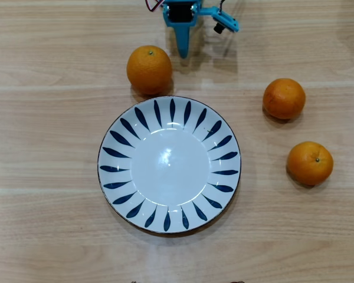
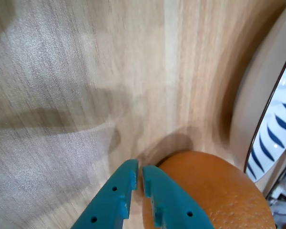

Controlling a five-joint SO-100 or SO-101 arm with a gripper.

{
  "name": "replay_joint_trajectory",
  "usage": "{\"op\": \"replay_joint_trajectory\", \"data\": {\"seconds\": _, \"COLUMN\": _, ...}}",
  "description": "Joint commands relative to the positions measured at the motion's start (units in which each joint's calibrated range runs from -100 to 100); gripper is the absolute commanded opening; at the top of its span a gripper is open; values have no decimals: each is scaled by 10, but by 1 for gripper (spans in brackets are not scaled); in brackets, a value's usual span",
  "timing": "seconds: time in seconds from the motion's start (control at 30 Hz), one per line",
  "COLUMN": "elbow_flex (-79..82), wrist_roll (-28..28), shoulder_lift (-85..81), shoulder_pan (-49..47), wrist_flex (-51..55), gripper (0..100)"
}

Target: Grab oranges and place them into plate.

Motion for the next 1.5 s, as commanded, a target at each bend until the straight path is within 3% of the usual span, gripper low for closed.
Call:
{"op": "replay_joint_trajectory", "data": {"seconds": 0.0, "elbow_flex": 3, "wrist_roll": 3, "shoulder_lift": -6, "shoulder_pan": 12, "wrist_flex": 3, "gripper": 2}}
{"op": "replay_joint_trajectory", "data": {"seconds": 0.17, "elbow_flex": -17, "wrist_roll": 0, "shoulder_lift": -6, "shoulder_pan": 10, "wrist_flex": 9, "gripper": 2}}
{"op": "replay_joint_trajectory", "data": {"seconds": 0.53, "elbow_flex": -225, "wrist_roll": -1, "shoulder_lift": 9, "shoulder_pan": 14, "wrist_flex": 141, "gripper": 2}}
{"op": "replay_joint_trajectory", "data": {"seconds": 1.0, "elbow_flex": -413, "wrist_roll": -5, "shoulder_lift": 282, "shoulder_pan": 6, "wrist_flex": 133, "gripper": 2}}
{"op": "replay_joint_trajectory", "data": {"seconds": 1.2, "elbow_flex": -476, "wrist_roll": -87, "shoulder_lift": 347, "shoulder_pan": 13, "wrist_flex": 132, "gripper": 2}}
{"op": "replay_joint_trajectory", "data": {"seconds": 1.47, "elbow_flex": -540, "wrist_roll": -250, "shoulder_lift": 402, "shoulder_pan": 14, "wrist_flex": 143, "gripper": 2}}
